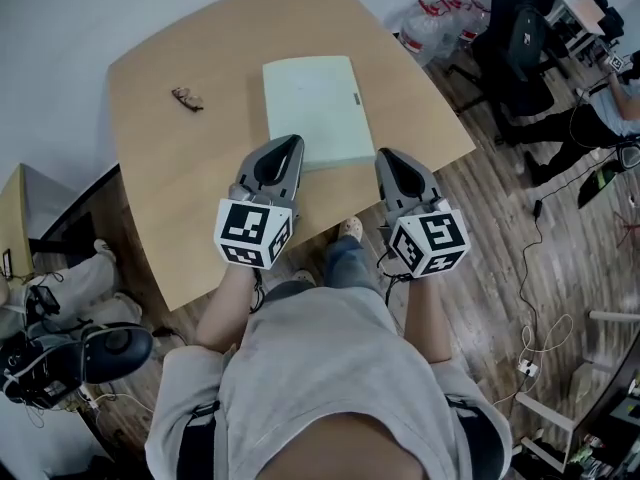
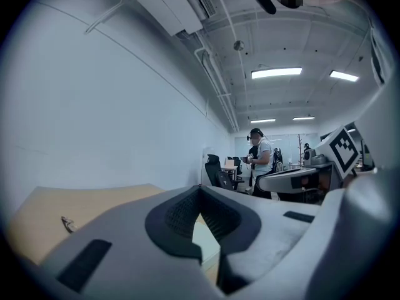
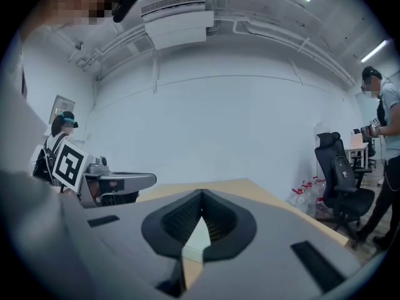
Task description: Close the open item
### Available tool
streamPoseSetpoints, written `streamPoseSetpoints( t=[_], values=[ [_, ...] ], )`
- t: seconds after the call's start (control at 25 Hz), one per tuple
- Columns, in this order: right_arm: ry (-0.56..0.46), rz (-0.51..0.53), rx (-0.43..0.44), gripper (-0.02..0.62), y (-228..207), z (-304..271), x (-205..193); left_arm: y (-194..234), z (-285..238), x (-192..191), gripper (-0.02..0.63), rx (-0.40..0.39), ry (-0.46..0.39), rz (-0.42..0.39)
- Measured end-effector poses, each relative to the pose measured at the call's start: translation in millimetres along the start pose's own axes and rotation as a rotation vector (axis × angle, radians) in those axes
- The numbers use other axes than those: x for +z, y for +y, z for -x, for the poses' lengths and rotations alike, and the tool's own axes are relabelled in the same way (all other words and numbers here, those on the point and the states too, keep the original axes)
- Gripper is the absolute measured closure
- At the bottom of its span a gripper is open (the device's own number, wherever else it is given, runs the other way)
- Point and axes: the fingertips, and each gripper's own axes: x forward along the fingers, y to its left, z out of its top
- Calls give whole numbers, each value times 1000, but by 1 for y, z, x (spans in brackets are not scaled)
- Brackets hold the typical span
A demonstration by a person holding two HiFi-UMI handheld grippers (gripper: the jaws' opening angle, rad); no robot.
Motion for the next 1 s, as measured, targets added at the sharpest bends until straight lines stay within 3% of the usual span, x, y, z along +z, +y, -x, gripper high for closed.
streamPoseSetpoints(
  t=[0.48, 1.0],
  values=[
    [-78, 12, -15, 588, 32, 24, 15, -2, 36, 7, 594, 2, -29, -1],
    [-91, 5, -23, 588, 42, 33, 15, -9, 46, 8, 594, -15, -38, -9]
  ],
)
